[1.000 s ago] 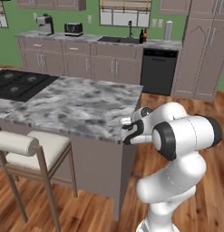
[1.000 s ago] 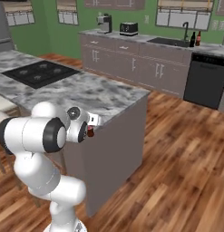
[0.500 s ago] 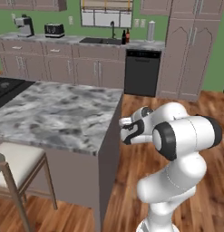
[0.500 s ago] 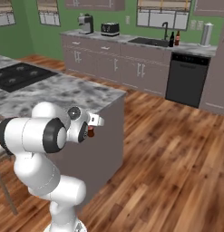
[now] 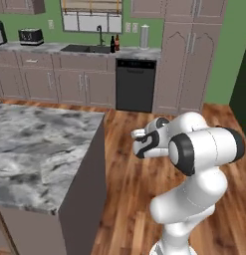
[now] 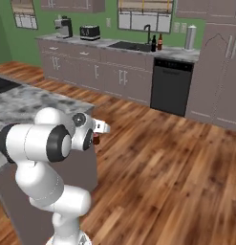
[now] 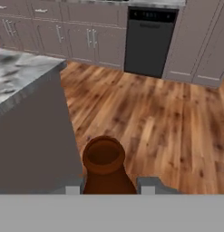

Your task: Place the large bottle from the dining counter next to the other large bottle outside the sink, and place the small bottle from the dining counter next to the other small bottle inside the sink.

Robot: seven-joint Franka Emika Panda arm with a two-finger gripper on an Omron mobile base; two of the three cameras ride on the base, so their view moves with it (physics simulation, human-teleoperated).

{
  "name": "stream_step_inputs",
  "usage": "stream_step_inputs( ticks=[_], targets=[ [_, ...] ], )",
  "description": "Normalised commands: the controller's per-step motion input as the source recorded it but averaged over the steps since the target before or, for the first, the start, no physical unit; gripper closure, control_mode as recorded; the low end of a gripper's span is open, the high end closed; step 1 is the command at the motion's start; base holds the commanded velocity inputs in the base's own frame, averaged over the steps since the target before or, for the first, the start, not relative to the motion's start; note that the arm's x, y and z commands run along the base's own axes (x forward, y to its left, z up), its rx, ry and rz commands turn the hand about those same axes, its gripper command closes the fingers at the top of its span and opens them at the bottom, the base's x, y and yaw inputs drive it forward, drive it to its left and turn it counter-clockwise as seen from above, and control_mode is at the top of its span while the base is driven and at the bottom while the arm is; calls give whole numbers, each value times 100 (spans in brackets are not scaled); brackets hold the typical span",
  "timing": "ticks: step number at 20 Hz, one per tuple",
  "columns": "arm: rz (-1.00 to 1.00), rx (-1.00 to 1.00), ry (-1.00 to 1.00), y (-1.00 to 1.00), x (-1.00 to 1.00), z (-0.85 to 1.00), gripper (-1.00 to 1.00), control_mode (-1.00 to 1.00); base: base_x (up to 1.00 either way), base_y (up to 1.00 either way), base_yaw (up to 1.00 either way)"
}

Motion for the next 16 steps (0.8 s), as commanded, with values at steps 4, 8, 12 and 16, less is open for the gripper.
stream_step_inputs(
  ticks=[4, 8, 12, 16],
  targets=[
    [0, 0, 0, 0, 0, 0, 100, 100, 64, -73, -16],
    [0, 0, 0, 0, 0, 0, 100, 100, 73, -59, -16],
    [0, 0, 0, 0, 0, 0, 100, 100, 80, -42, -16],
    [0, 0, 0, 0, 0, 0, 100, 100, 85, -10, -13]
  ],
)
